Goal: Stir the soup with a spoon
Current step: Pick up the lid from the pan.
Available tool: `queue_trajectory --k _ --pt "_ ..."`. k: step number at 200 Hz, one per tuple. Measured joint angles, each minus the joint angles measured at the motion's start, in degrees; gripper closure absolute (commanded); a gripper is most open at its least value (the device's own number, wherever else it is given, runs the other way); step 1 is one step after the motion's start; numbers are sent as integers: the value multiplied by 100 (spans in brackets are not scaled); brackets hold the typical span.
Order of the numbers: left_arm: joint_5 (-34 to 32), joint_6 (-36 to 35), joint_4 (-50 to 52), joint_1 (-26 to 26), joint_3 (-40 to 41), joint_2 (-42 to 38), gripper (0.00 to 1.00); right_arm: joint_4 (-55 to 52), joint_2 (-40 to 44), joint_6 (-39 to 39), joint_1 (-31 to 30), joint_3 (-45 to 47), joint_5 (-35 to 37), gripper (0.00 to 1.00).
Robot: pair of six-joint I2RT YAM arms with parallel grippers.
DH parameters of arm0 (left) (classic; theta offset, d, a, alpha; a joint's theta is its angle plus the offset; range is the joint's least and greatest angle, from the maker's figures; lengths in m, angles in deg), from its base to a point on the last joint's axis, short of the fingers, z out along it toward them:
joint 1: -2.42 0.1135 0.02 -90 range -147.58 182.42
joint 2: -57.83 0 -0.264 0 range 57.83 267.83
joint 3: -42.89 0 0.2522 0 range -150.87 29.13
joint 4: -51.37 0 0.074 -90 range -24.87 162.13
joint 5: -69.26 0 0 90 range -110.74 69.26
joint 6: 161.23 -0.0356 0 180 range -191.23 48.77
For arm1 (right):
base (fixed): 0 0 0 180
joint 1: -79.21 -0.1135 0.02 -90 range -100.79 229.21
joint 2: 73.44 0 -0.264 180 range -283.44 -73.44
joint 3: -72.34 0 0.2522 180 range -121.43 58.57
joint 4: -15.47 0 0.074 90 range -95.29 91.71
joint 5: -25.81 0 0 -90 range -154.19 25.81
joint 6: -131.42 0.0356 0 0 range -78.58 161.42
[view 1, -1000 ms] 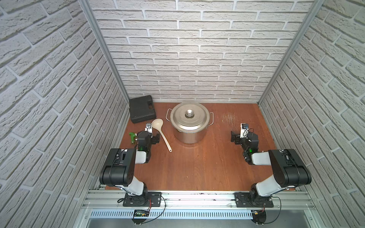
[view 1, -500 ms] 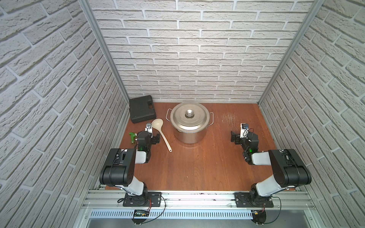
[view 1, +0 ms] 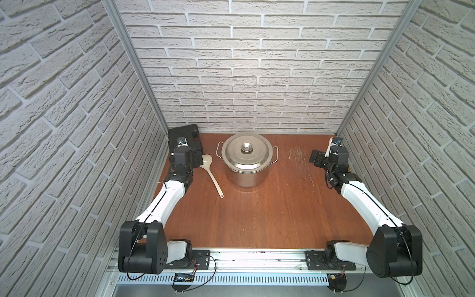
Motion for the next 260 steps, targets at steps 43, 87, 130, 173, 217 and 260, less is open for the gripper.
queue_trajectory --k 43,87,130,173,217,260 --pt "905 1012 2076 -275 -1392 328 2 -1788 164 946 -68 -658 -1237 22" --pt "1147 1690 3324 -1178 -1985 337 2 -3101 -704 761 -1062 -3228 -1707 21" --pt "1147 2190 3801 -1805 -2017 85 2 -3635 -1735 282 -2286 -4747 -1657 15" --pt "964 2577 3928 -1788 -1626 -715 2 -3974 -2977 -175 -2953 -5475 -1344 9" --pt "804 2798 4048 -1482 -1305 -1263 2 -4299 -3993 -573 -3403 -6450 -994 10" --pt "791 2830 4162 -1128 -1244 -1456 2 -4579 -4715 -756 -3598 -7370 -599 10"
